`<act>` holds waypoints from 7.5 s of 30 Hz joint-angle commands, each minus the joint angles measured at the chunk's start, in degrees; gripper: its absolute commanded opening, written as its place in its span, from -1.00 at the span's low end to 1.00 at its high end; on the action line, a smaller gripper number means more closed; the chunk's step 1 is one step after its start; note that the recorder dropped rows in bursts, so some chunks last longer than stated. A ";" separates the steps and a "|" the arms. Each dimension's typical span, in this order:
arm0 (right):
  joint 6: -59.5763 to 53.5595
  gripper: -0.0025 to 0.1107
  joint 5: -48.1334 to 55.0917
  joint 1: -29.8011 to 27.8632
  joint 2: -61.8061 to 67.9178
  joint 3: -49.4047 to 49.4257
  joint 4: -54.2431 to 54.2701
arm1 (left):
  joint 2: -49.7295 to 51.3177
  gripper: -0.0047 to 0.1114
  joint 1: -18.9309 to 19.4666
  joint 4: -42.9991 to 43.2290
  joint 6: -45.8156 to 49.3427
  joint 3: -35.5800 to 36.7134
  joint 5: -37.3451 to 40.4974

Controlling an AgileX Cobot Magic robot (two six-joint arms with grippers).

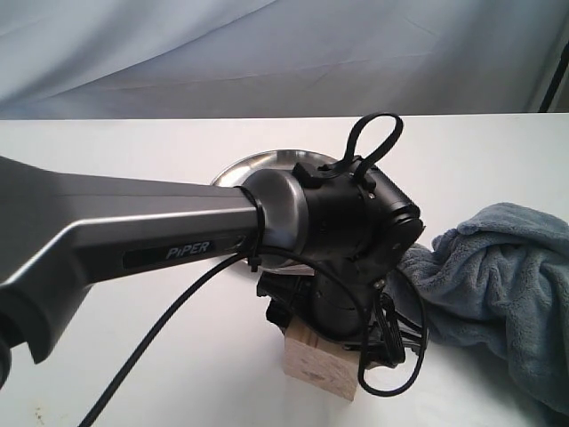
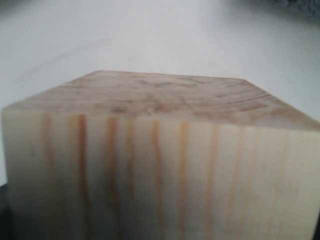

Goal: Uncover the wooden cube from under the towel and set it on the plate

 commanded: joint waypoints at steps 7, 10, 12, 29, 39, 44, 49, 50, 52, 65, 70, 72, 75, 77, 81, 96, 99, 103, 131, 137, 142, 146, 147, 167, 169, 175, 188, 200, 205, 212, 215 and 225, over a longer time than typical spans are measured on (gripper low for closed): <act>0.23 -0.90 0.68 0.00 -0.37 0.15 0.28 | -3.29 -0.82 -0.12 5.24 -0.06 -0.06 0.71; 0.23 -0.90 0.68 0.00 -0.37 0.15 0.28 | -4.76 -0.91 -0.12 5.24 1.34 -0.06 0.71; 0.23 -0.90 0.68 0.00 -0.37 0.15 0.28 | -5.60 -0.91 0.34 5.27 1.33 -0.06 0.60; 0.23 -0.90 0.68 0.00 -0.37 0.15 0.28 | -5.35 -0.92 15.18 -1.90 9.51 -12.53 1.76; 0.23 -0.90 0.68 0.00 -0.37 0.15 0.28 | 5.35 -0.92 21.07 -4.25 16.56 -27.79 7.36; 0.23 -0.90 0.68 0.00 -0.37 0.15 0.28 | 11.58 -0.92 21.52 -1.73 18.85 -34.67 7.74; 0.23 -0.90 0.68 0.00 -0.37 0.15 0.28 | 15.80 -0.91 21.52 -1.04 19.13 -37.81 7.74; 0.23 -0.90 0.68 0.00 -0.37 0.15 0.28 | 16.45 -0.91 21.52 -1.04 19.13 -37.81 7.74; 0.23 -0.90 0.68 0.00 -0.37 0.15 0.28 | 17.48 -0.91 21.52 -1.04 19.13 -37.81 7.74; 0.23 -0.90 0.68 0.00 -0.37 0.15 0.28 | 18.06 -0.14 21.52 1.36 18.99 -37.81 7.74; 0.23 -0.90 0.68 0.00 -0.37 0.15 0.28 | 18.06 0.22 21.52 1.36 18.76 -37.92 7.74; 0.23 -0.90 0.68 0.00 -0.37 0.15 0.28 | 18.06 0.26 21.52 0.93 18.76 -38.04 7.74; 0.23 -0.90 0.68 0.00 -0.37 0.15 0.28 | 18.06 0.26 21.52 0.95 18.53 -38.64 7.74; 0.23 -0.90 0.68 0.00 -0.37 0.15 0.28 | 18.06 0.26 21.52 0.95 18.53 -39.31 7.74; 0.23 -0.90 0.68 0.00 -0.37 0.15 0.28 | 18.06 0.26 21.52 0.84 18.68 -42.79 7.74; 0.23 -0.90 0.68 0.00 -0.37 0.15 0.28 | 18.20 0.26 21.42 -3.90 19.17 -45.21 7.74; 0.23 -0.90 0.68 0.00 -0.37 0.15 0.28 | 18.70 0.26 21.42 -3.79 19.21 -45.21 7.74; 0.23 -0.90 0.68 0.00 -0.37 0.15 0.28 | 19.66 0.26 21.42 -3.97 21.16 -45.12 7.74; 0.23 -0.90 0.68 0.00 -0.37 0.15 0.28 | 15.27 0.77 21.42 -2.95 23.94 -45.36 7.74; 0.23 -0.90 0.68 0.00 -0.37 0.15 0.28 | 9.84 0.75 21.42 -2.95 26.82 -45.26 7.74; 0.23 -0.90 0.68 0.00 -0.37 0.15 0.28 | 5.91 -0.11 21.42 -2.28 27.29 -45.14 7.74; 0.23 -0.90 0.68 0.00 -0.37 0.15 0.28 | 2.82 -0.54 21.42 -1.02 28.19 -42.59 7.74; 0.23 -0.90 0.68 0.00 -0.37 0.15 0.28 | 1.84 -0.54 21.42 0.33 28.19 -40.94 7.74; 0.23 -0.90 0.68 0.00 -0.37 0.15 0.28 | -21.31 -0.92 22.76 15.70 13.84 -3.63 7.74; 0.23 -0.90 0.68 0.00 -0.37 0.15 0.28 | -23.11 -0.92 22.90 16.42 12.36 -1.80 7.74; 0.23 -0.90 0.68 0.00 -0.37 0.15 0.28 | -26.48 -0.92 27.79 10.53 11.73 3.80 7.74; 0.23 -0.90 0.68 0.00 -0.37 0.15 0.28 | -40.91 -0.92 41.47 10.85 14.21 25.45 7.74; 0.23 -0.90 0.68 0.00 -0.37 0.15 0.28 | -63.15 -0.92 50.43 8.87 12.75 53.03 -4.20; 0.23 -0.90 0.68 0.00 -0.37 0.15 0.28 | -73.33 -0.92 50.82 9.09 12.75 59.47 -6.23; 0.23 -0.90 0.68 0.00 -0.37 0.15 0.28 | -101.59 -0.92 50.82 8.84 13.02 62.20 -3.97; 0.23 -0.90 0.68 0.00 -0.37 0.15 0.28 | -114.58 -0.92 50.82 8.84 18.01 62.20 -2.84; 0.23 -0.90 0.68 0.00 -0.37 0.15 0.28 | -127.35 -0.92 50.83 9.10 18.97 61.33 -5.88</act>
